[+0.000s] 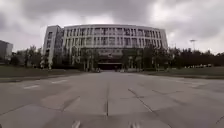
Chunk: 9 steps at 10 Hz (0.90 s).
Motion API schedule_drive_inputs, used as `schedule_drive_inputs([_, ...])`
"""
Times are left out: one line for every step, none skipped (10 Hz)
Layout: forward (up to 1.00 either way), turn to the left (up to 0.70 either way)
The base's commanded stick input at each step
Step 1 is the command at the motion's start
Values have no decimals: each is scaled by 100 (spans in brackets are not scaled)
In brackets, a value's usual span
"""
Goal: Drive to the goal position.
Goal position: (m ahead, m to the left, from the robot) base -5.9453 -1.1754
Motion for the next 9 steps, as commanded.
schedule_drive_inputs([100,0])
schedule_drive_inputs([100,0])
schedule_drive_inputs([100,-1])
schedule_drive_inputs([100,-1])
schedule_drive_inputs([100,-6])
schedule_drive_inputs([100,-17])
schedule_drive_inputs([100,-2])
schedule_drive_inputs([100,0])
schedule_drive_inputs([100,0])
